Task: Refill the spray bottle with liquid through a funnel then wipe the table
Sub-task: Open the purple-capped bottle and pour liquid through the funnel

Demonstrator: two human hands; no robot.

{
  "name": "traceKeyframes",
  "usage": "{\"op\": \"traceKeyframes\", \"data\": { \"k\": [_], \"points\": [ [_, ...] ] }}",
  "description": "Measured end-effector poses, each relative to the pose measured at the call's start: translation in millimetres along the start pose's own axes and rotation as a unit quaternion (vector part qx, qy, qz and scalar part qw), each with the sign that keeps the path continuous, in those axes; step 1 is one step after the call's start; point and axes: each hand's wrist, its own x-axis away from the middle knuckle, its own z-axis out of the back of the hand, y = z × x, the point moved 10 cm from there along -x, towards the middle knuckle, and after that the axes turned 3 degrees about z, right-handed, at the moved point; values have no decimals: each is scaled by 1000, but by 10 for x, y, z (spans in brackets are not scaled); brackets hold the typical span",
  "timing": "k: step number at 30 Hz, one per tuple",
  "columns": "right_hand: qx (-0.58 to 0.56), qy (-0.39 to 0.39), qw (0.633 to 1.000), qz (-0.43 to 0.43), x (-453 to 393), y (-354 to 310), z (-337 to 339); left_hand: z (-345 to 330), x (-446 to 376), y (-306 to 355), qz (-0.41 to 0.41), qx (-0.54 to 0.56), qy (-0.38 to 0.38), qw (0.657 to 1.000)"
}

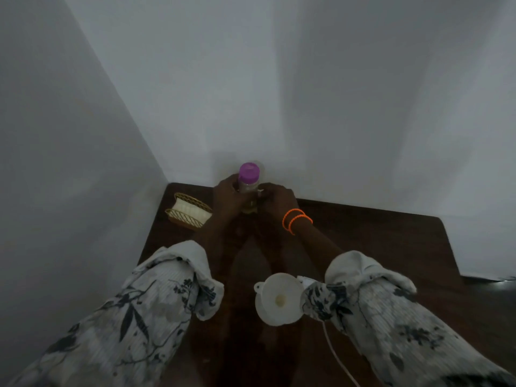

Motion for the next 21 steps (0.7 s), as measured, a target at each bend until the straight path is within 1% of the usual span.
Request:
{"op": "traceKeyframes", "data": {
  "k": [4, 8, 10, 12, 15, 18, 21],
  "points": [
    [21, 5, 1000, 15, 38, -23, 26, 2, 53, 62, -6, -13, 7, 1000],
    [-16, 16, 999, 25, 139, -61, 162, 64, 136, 190, -14, -11, 17, 1000],
    [-56, 31, 998, 26, 233, -90, 281, 108, 203, 344, -32, -19, 21, 999],
    [-67, 51, 996, 32, 356, -166, 414, 134, 299, 539, -51, -28, 14, 998],
    [-85, 75, 991, 69, 538, -387, 633, 176, 456, 862, -79, -26, 6, 997],
    [-108, 103, 984, 99, 737, -576, 933, 205, 601, 1149, -100, 2, 2, 995],
    [-108, 126, 978, 126, 958, -745, 1268, 179, 754, 1410, -114, 24, -31, 993]
  ]
}}
